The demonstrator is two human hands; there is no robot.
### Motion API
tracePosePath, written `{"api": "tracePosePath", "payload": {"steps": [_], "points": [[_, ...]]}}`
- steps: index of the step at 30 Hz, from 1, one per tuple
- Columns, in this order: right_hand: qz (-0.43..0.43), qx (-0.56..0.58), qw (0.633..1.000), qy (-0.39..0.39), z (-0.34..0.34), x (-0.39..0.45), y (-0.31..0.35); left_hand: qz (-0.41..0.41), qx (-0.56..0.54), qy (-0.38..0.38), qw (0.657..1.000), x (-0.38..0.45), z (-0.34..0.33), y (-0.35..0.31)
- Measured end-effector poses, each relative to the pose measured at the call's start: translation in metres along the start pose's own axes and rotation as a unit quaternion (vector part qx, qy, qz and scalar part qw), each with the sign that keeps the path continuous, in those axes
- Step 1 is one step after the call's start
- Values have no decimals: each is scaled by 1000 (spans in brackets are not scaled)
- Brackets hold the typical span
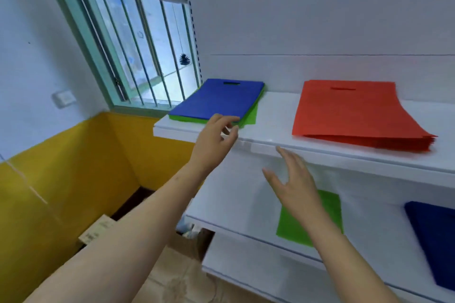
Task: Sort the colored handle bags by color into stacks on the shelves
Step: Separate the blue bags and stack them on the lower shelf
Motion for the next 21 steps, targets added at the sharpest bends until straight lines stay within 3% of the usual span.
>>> {"api": "tracePosePath", "payload": {"steps": [10,17,21], "points": [[59,-21,998,3,-51,169,6,27,66,-20,997,160,30,90],[-17,-182,961,208,-85,256,-4,79,210,94,970,278,18,142],[-32,-211,947,241,-95,256,-17,95,246,153,952,313,1,161]]}}
Point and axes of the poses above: each hand's wrist, its own x-axis towards the middle knuckle, its own z-axis out of the back of the hand, y = z × x, the point moved 1 cm from there along x, towards the middle knuckle, and after that the axes turned 8 degrees about z, right-handed, at the moved point
